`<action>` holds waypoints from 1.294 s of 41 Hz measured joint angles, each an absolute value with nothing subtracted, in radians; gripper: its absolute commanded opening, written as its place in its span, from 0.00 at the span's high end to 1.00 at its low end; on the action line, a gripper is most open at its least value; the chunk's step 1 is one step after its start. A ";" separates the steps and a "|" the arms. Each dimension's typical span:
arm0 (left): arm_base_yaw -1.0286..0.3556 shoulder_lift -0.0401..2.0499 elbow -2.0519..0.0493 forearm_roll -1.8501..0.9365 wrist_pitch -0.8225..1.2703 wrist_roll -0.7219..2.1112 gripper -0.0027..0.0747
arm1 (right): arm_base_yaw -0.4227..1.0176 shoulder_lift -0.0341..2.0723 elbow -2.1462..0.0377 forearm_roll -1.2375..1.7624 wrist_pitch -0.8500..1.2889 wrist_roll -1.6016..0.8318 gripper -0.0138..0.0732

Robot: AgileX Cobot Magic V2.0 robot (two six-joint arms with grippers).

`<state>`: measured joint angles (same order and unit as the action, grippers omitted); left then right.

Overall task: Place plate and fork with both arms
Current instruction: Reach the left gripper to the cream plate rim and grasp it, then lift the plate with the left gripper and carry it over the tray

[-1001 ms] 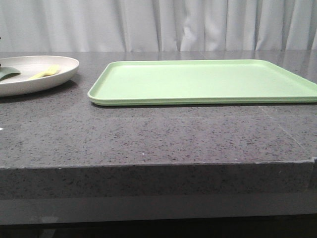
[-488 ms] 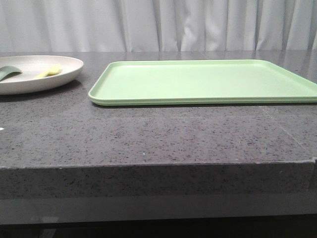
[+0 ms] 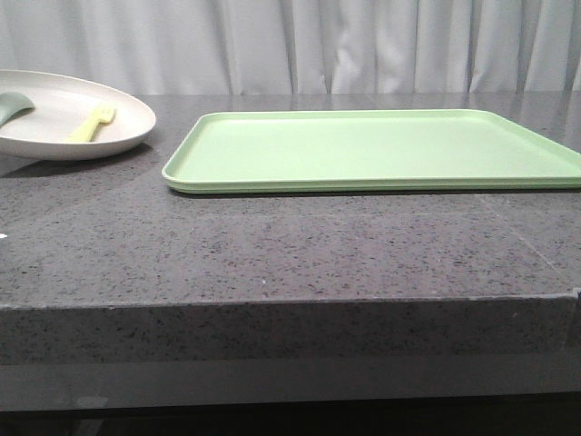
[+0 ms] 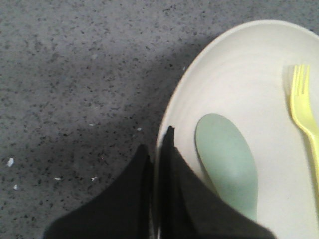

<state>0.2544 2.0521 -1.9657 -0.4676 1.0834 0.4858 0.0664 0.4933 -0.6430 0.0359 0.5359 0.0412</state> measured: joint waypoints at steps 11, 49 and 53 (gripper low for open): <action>0.254 2.054 -1.970 -0.572 1.111 0.501 0.99 | 0.066 0.493 -0.643 0.036 0.537 0.041 0.28; -0.183 2.080 -1.972 -0.634 0.965 0.298 0.99 | 0.066 0.493 -0.643 0.036 0.540 0.041 0.28; -0.235 2.090 -1.972 -0.634 0.919 0.253 0.99 | 0.066 0.493 -0.643 0.036 0.540 0.041 0.28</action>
<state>-0.2347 2.0897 -1.9724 -0.6343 0.9189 0.2528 0.0664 0.4933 -0.6430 0.0359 0.5396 0.0412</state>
